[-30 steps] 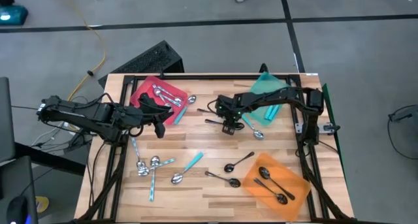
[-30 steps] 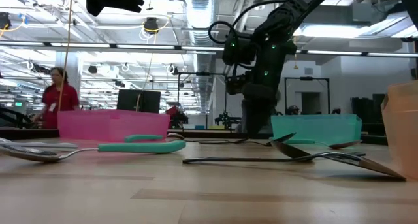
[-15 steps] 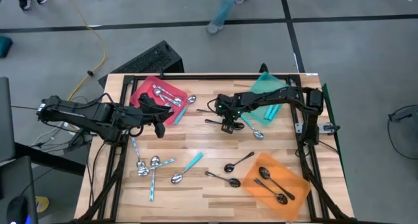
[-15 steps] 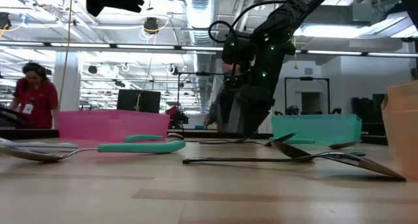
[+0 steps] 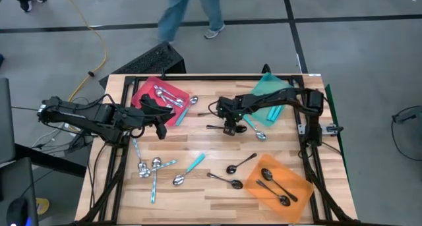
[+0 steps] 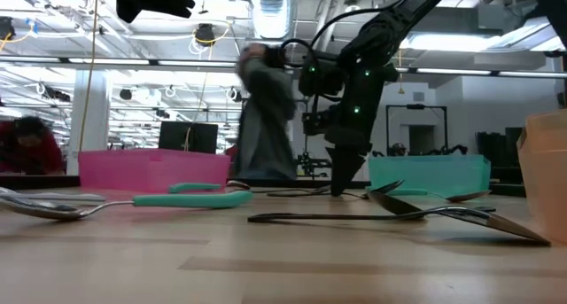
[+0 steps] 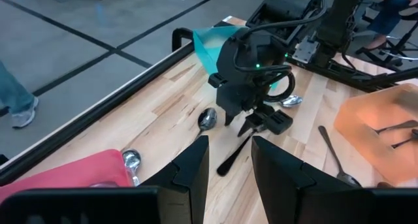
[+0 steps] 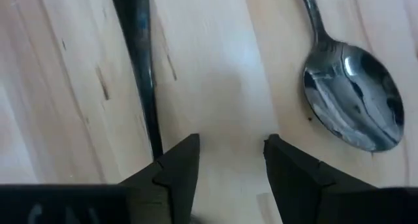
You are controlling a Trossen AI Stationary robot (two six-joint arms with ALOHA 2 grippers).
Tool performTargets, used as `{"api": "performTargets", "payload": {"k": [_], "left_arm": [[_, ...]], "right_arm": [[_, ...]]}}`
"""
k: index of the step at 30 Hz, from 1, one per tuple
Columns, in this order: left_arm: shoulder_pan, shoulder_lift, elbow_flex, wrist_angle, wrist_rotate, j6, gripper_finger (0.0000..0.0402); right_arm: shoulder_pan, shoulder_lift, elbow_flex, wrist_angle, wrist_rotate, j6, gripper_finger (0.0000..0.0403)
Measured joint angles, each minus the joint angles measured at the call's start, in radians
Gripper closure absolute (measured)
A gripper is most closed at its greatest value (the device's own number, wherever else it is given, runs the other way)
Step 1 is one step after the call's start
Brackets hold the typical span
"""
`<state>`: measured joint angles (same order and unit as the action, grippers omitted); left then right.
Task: Sort silverware by color (type)
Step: Put the black spoon into the orange bin
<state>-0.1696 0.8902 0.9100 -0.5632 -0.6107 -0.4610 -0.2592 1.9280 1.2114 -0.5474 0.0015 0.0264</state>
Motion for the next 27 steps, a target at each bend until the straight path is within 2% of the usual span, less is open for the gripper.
{"api": "performTargets", "payload": {"k": [6,12,16,19,27], "left_arm": [[0.000,0.000,0.000,0.000,0.001,0.000,0.0301],[0.000,0.000,0.000,0.000,0.001,0.000,0.0301],[0.000,0.000,0.000,0.000,0.001,0.000,0.0301],[0.000,0.000,0.000,0.000,0.001,0.001,0.0301],[0.000,0.000,0.000,0.000,-0.002,0.002,0.0301]], "right_arm": [[-0.002,-0.075,0.019,-0.038,-0.087,-0.022,0.0212],[0.038,-0.074,0.018,-0.077,-0.084,-0.085,0.0212],[0.059,-0.053,0.004,-0.071,-0.083,-0.089,0.0211],[0.071,-0.028,0.003,-0.038,-0.024,-0.090,0.0210],[0.070,0.020,0.006,-0.041,-0.023,-0.080,0.0211]]}}
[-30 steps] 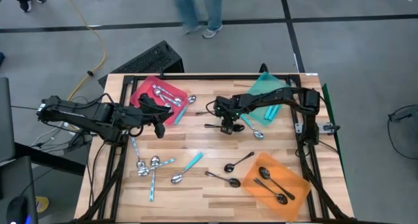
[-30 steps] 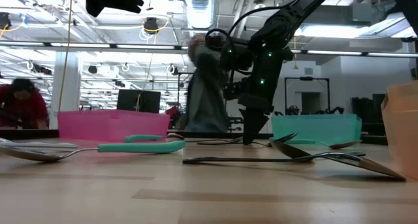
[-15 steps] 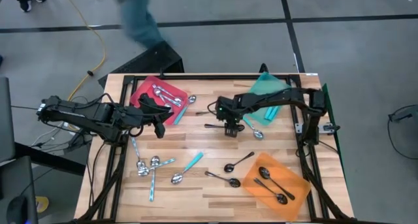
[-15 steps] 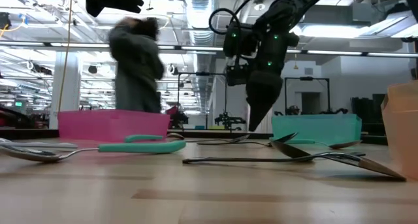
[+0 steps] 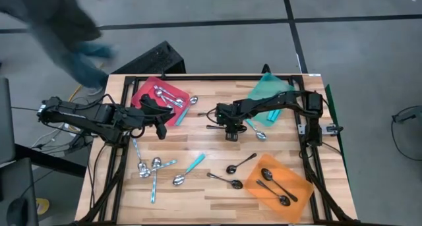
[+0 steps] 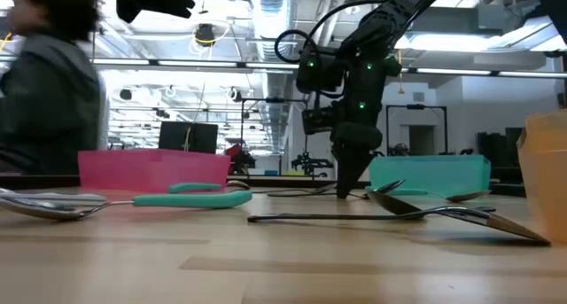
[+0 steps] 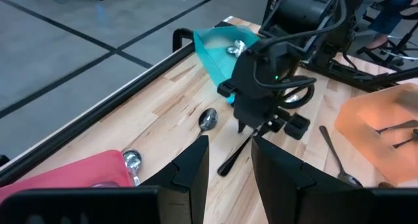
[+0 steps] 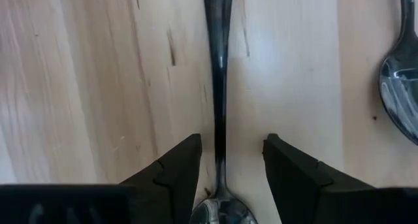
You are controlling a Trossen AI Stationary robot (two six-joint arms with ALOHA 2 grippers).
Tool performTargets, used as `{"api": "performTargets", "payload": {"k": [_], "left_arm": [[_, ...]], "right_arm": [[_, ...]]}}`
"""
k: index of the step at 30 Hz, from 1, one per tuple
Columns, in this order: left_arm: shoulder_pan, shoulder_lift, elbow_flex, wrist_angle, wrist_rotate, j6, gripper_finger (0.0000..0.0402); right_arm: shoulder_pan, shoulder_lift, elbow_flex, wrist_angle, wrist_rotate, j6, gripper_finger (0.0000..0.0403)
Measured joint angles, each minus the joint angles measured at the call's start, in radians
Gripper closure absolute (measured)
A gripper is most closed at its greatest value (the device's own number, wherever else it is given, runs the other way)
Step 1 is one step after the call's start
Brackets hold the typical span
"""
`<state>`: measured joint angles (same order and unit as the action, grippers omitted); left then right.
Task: Sort silverware by color (type)
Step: Put the black spoon into the orange bin
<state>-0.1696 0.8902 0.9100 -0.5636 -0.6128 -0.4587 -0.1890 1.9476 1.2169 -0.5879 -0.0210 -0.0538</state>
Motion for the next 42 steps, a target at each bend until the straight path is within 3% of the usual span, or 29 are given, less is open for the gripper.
{"api": "performTargets", "payload": {"k": [5,14,24,42], "left_arm": [[0.000,0.000,0.000,-0.003,0.002,0.000,0.0301],[0.000,0.000,0.000,-0.003,-0.001,0.000,0.0301],[0.000,0.000,0.000,-0.004,-0.001,-0.001,0.0301],[0.000,0.000,0.000,-0.004,0.002,0.000,0.0301]], "right_arm": [[0.001,-0.001,-0.001,-0.001,0.001,0.002,0.0237],[-0.016,-0.001,0.007,-0.069,-0.008,0.046,0.0379],[-0.016,0.001,0.024,-0.095,-0.007,0.118,0.0380],[-0.023,0.004,0.302,-0.336,-0.034,0.072,0.0380]]}}
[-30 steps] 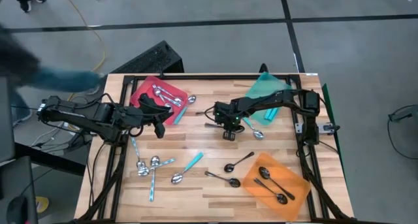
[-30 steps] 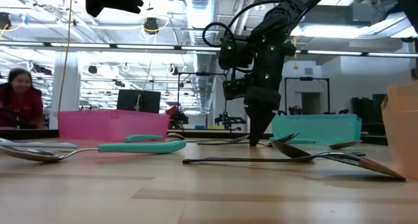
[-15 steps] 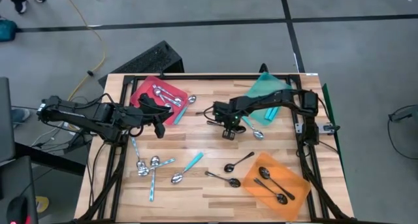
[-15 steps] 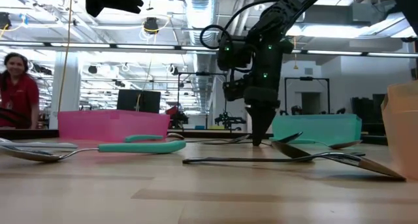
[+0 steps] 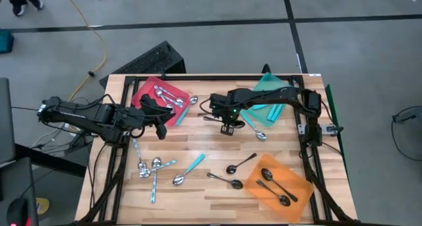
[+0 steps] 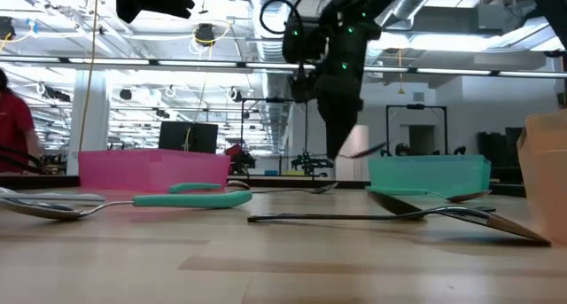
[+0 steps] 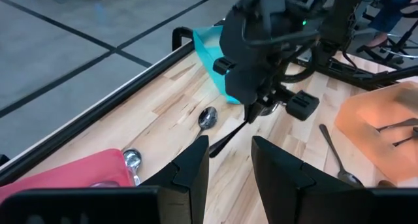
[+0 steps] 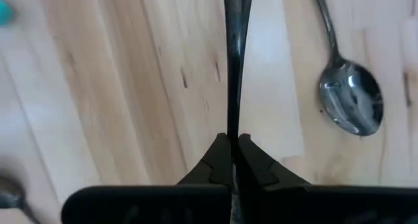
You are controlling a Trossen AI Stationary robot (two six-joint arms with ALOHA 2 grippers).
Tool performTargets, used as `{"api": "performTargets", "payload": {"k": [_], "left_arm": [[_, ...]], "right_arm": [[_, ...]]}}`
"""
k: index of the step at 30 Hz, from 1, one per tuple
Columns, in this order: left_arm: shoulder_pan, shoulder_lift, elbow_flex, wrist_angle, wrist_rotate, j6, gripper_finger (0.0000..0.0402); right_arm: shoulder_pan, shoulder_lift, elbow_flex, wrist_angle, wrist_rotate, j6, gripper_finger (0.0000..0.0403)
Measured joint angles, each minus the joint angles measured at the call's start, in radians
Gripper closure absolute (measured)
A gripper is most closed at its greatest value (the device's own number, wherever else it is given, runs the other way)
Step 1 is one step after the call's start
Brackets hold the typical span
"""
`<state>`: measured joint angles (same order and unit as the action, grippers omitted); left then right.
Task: Sort silverware by color (type)
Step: Put the black spoon into the orange bin
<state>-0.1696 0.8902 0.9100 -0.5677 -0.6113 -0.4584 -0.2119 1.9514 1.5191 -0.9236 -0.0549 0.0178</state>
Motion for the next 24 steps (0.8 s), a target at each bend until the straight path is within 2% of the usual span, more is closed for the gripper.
{"api": "performTargets", "payload": {"k": [16,19,24], "left_arm": [[0.000,0.000,0.000,0.000,-0.004,0.028,0.0301],[0.000,0.000,0.000,0.000,-0.005,0.028,0.0301],[0.000,0.000,0.000,-0.001,-0.005,0.028,0.0301]], "right_arm": [[0.069,-0.003,0.307,-0.240,-0.005,0.000,0.0380],[0.086,-0.033,0.316,-0.251,-0.005,0.000,0.0380],[0.097,-0.141,0.246,-0.255,-0.004,0.018,0.0380]]}}
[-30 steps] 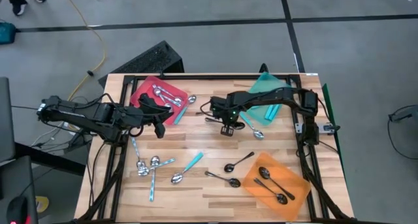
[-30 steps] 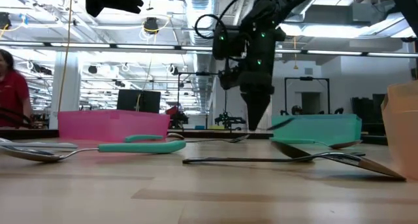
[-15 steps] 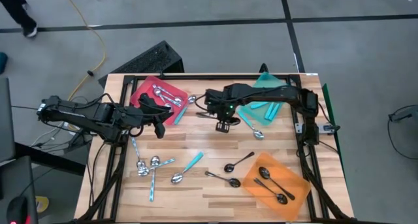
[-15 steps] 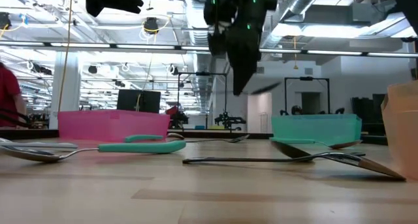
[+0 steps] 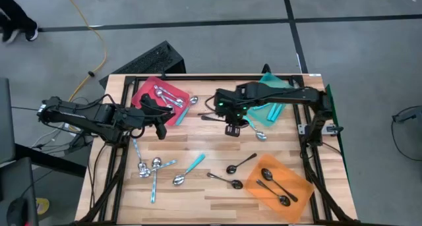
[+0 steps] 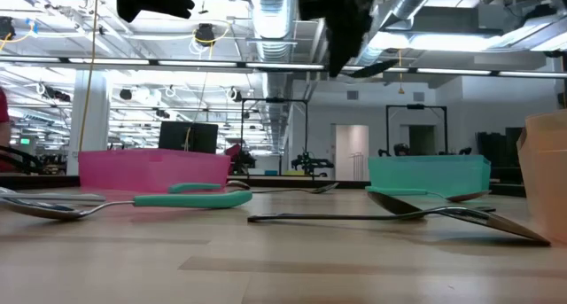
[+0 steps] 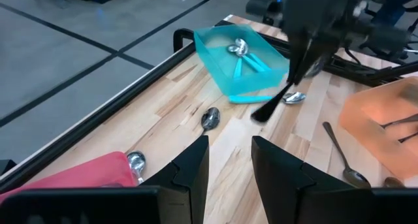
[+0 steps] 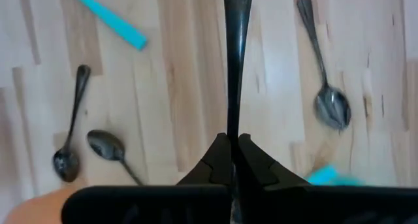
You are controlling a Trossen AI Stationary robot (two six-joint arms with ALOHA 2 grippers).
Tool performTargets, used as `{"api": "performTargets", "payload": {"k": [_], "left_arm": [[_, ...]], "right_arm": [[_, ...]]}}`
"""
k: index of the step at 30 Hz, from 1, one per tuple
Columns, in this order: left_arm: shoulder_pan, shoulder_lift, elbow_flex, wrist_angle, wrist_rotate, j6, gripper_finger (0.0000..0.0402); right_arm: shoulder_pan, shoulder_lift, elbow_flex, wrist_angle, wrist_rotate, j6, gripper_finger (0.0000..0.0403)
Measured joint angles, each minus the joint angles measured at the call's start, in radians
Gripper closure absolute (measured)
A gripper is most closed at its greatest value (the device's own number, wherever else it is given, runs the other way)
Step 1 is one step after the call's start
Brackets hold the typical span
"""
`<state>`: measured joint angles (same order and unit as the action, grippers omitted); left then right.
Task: Sort silverware by color (type)
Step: Put the black spoon into the orange bin
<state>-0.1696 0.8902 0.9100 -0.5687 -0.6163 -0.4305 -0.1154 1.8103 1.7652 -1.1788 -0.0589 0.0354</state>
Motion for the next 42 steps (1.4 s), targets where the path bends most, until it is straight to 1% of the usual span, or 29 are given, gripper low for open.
{"api": "performTargets", "payload": {"k": [3,5,12,16,20,24,28,31,42], "left_arm": [[0.000,0.000,0.000,-0.001,-0.001,0.000,0.0301],[0.000,0.000,0.000,-0.001,-0.003,0.000,0.0301],[0.000,0.000,0.000,-0.001,-0.026,0.001,0.0301],[0.000,0.000,0.000,0.000,-0.044,0.001,0.0301],[0.000,0.000,0.000,0.001,-0.056,0.001,0.0301],[0.000,0.000,0.000,0.002,-0.063,0.000,0.0301],[0.000,0.000,0.000,0.003,-0.068,0.000,0.0301],[0.000,0.000,0.000,0.002,-0.077,0.000,0.0301],[0.000,0.000,0.000,0.002,-0.098,0.000,0.0301]], "right_arm": [[-0.001,-0.086,-0.076,0.018,0.003,0.044,0.0380],[0.003,-0.149,-0.138,0.026,0.027,0.084,0.0380],[0.050,-0.347,-0.393,0.076,0.064,0.258,0.0380],[0.100,-0.442,-0.491,0.066,0.110,0.368,0.0380],[0.152,-0.525,-0.564,0.012,0.139,0.479,0.0380],[0.229,-0.603,-0.640,0.006,0.169,0.603,0.0380],[0.324,-0.661,-0.692,0.007,0.172,0.730,0.0380],[0.408,-0.681,-0.711,-0.003,0.210,0.845,0.0380],[0.732,-0.662,-0.711,-0.025,0.310,1.244,0.0378]]}}
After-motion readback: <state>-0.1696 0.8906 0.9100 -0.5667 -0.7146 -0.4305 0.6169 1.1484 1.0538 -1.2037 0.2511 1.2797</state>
